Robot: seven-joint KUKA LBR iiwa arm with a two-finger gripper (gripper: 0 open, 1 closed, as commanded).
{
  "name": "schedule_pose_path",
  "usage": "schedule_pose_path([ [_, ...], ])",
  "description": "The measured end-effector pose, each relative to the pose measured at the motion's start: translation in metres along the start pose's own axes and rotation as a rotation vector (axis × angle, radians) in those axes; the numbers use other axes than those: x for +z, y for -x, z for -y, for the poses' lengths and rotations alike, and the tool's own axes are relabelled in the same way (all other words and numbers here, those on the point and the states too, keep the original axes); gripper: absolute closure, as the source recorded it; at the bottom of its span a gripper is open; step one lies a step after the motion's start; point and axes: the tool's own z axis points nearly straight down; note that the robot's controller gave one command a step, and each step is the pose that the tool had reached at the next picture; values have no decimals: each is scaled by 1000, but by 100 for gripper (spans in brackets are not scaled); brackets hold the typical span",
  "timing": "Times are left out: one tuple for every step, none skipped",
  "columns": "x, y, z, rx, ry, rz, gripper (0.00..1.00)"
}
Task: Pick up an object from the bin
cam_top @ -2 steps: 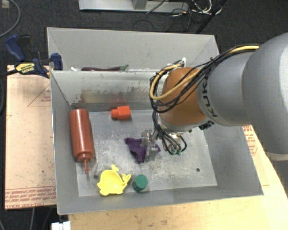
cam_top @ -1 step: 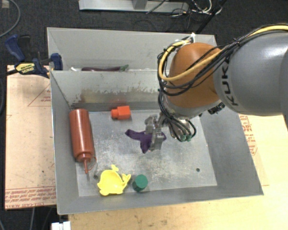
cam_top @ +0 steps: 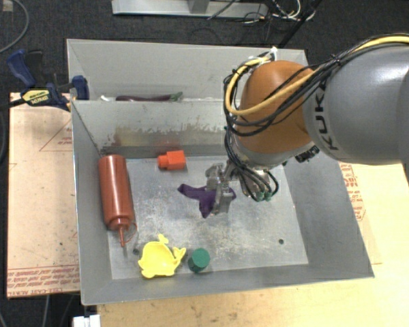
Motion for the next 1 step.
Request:
schedule_pose_path([
  [-86,19,15,34,1,4,100],
])
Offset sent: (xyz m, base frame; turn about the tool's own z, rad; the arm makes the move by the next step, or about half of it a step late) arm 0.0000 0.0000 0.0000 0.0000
